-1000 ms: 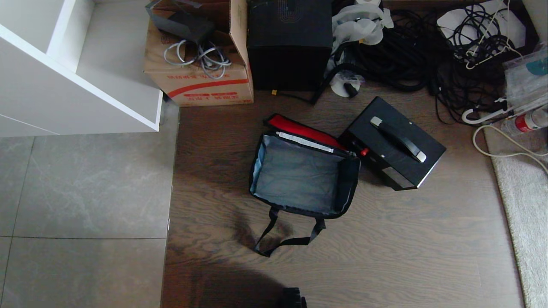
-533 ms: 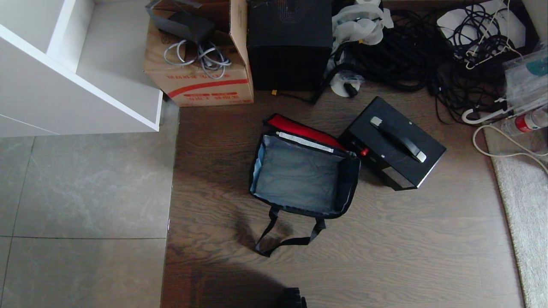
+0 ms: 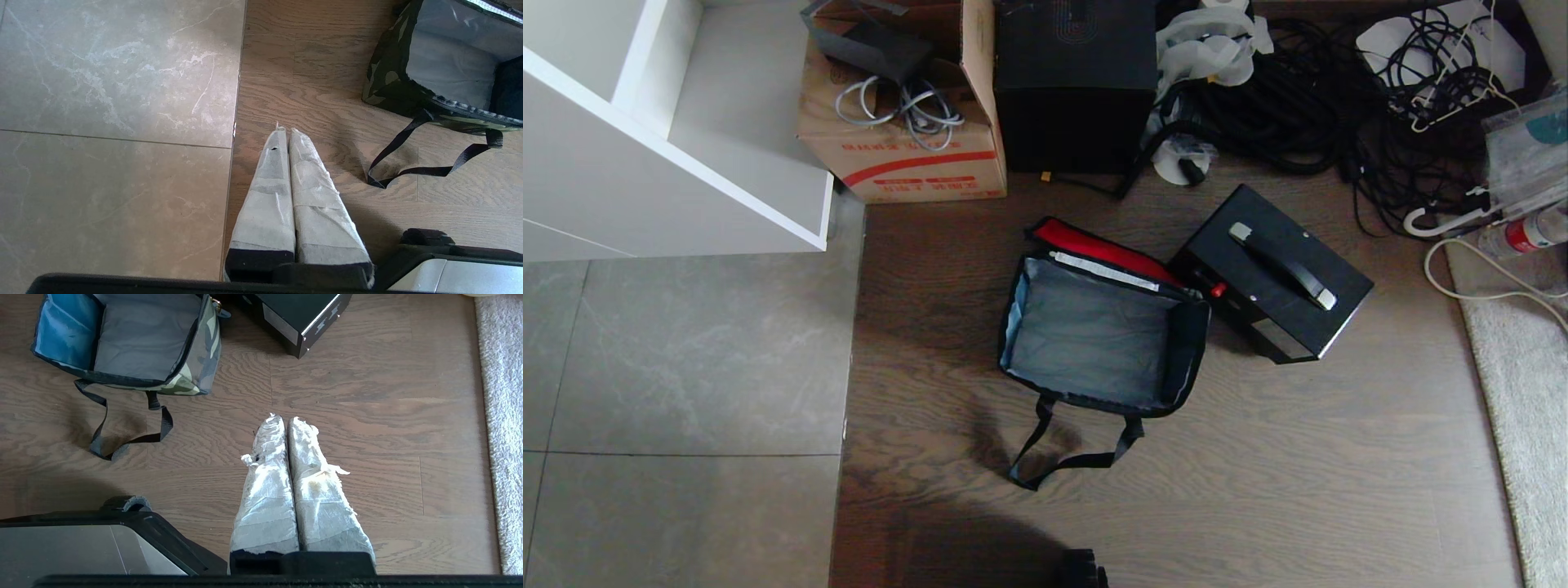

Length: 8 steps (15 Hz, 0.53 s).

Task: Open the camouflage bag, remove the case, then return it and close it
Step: Grip the handle again

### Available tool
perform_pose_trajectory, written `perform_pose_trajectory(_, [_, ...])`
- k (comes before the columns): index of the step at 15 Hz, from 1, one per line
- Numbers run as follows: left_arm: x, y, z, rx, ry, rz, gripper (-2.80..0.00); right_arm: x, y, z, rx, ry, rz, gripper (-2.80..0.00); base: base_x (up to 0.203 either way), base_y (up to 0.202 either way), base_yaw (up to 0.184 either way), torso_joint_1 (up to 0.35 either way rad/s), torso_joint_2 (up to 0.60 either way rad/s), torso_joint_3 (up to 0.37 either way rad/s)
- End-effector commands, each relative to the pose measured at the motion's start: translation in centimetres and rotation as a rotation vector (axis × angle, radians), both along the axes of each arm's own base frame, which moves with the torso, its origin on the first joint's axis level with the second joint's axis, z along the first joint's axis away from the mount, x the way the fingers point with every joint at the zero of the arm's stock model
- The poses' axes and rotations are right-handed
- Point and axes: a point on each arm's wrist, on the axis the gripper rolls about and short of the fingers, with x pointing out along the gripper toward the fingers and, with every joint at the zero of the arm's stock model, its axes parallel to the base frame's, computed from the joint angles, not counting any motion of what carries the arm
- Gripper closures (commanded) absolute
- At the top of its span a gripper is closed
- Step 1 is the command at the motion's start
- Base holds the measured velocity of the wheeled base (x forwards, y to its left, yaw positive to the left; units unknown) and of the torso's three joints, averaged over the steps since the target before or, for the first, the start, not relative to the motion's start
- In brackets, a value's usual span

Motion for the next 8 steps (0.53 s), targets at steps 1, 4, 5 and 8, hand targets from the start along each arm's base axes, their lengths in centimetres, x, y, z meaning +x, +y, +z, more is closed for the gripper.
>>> perform_pose_trajectory(1, [0.07, 0.00, -0.25, -0.001, 0.008, 0.001, 0.00, 0.04, 0.00, -0.03, 0.000, 0.005, 0.001, 0.00, 0.000, 0.000, 0.000, 0.000, 0.00, 0.000])
perform_pose_trajectory(4, [0.07, 0.00, -0.25, -0.001, 0.008, 0.001, 0.00, 0.03, 0.00, 0.00, 0.000, 0.003, -0.001, 0.00, 0.000, 0.000, 0.000, 0.000, 0.00, 0.000])
perform_pose_trajectory(5, [0.07, 0.00, -0.25, -0.001, 0.008, 0.001, 0.00, 0.04, 0.00, -0.03, 0.000, 0.004, 0.001, 0.00, 0.000, 0.000, 0.000, 0.000, 0.00, 0.000])
perform_pose_trajectory(8, [0.07, 0.00, -0.25, -0.001, 0.008, 0.001, 0.00, 0.04, 0.00, -0.03, 0.000, 0.005, 0.001, 0.00, 0.000, 0.000, 0.000, 0.000, 0.00, 0.000])
